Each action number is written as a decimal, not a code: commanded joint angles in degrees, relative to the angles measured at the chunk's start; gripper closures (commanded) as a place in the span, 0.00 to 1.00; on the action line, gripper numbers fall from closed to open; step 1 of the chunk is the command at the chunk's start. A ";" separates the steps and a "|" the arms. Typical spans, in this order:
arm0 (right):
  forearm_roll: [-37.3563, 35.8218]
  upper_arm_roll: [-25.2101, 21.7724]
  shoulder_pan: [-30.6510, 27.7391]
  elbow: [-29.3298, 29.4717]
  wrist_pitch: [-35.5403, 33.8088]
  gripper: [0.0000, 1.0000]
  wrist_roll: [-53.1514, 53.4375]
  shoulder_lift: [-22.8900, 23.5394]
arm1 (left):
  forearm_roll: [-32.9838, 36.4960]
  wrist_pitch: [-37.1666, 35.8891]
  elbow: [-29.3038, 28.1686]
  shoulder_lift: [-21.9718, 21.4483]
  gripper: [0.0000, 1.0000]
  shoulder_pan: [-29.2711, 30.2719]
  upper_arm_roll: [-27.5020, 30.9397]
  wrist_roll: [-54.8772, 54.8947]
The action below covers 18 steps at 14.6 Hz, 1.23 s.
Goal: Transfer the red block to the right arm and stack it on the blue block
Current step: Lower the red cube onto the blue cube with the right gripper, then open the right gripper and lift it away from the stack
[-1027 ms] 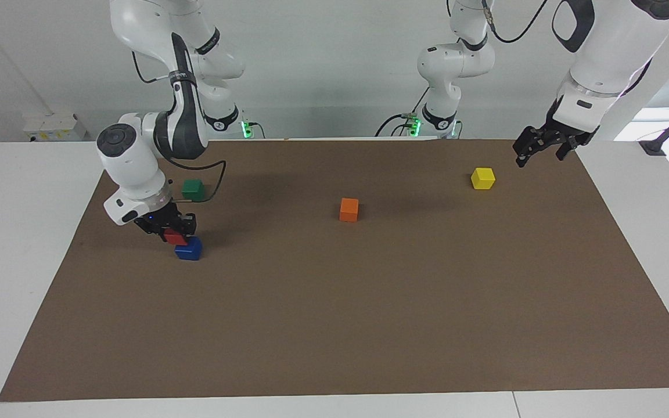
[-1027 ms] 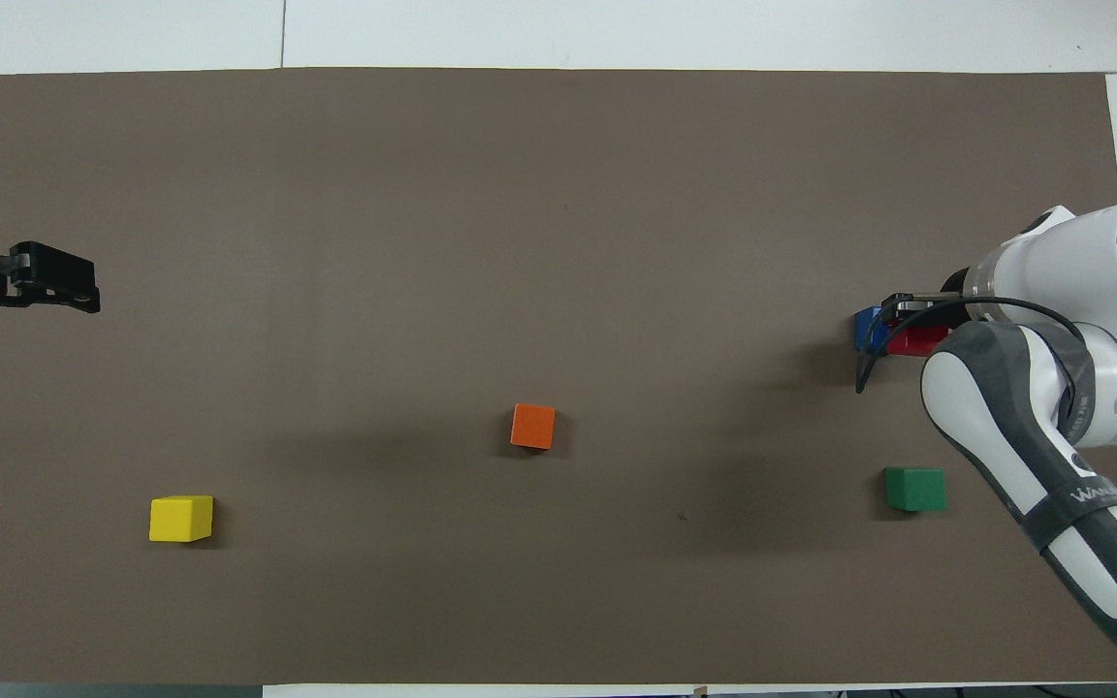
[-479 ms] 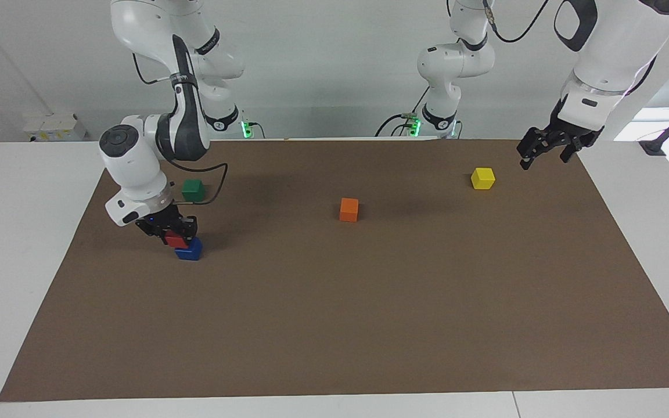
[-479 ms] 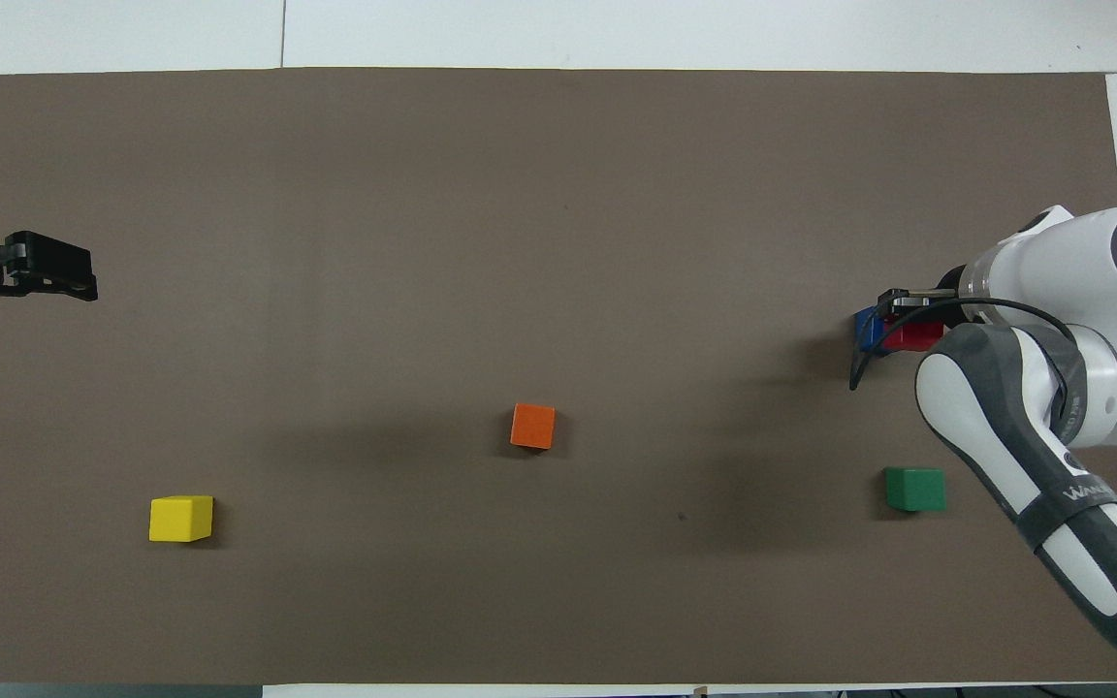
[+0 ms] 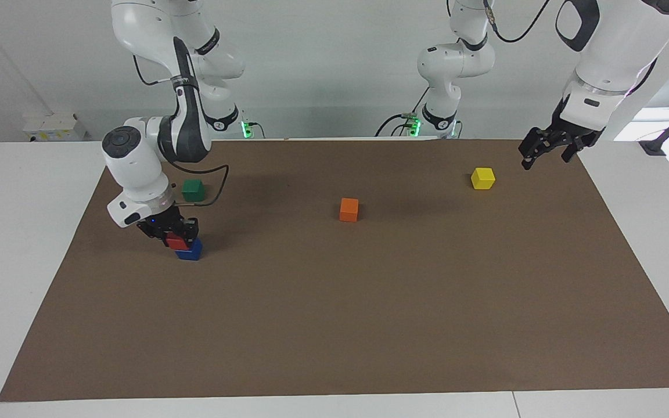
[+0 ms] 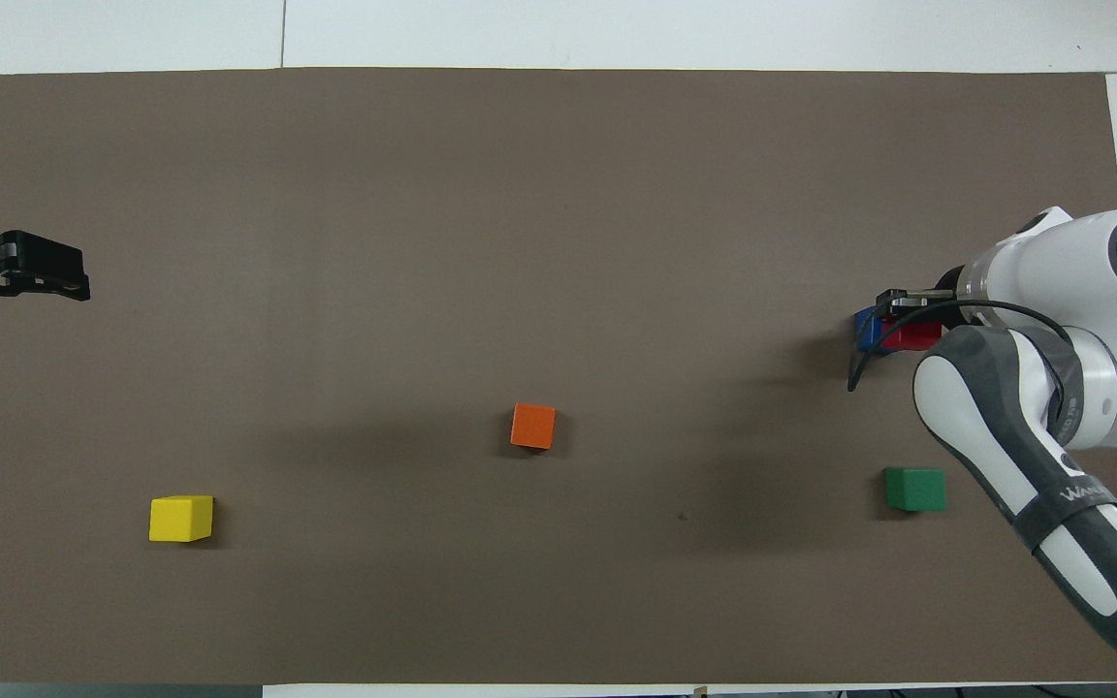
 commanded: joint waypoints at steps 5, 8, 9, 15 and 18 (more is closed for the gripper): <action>0.16 0.72 -0.85 1.04 -2.37 0.00 2.49 0.25 | -0.96 0.83 -1.26 -1.16 0.00 0.03 0.40 0.55; 0.16 0.71 -0.50 2.80 -5.71 0.00 2.49 -0.01 | -0.96 0.74 -1.26 -1.16 0.00 0.03 0.40 0.55; 0.07 0.71 -0.58 3.07 -5.89 0.00 2.41 0.07 | -0.96 0.83 -1.26 -1.16 0.00 0.03 0.40 0.55; 0.07 0.89 -0.14 13.33 -20.02 0.00 0.83 -1.15 | -0.96 0.83 -1.26 -1.16 0.00 0.03 0.40 0.55; 0.07 1.15 -0.14 18.00 -26.18 0.00 -6.96 -4.57 | -0.96 0.83 -1.26 -1.16 0.00 0.03 0.40 0.55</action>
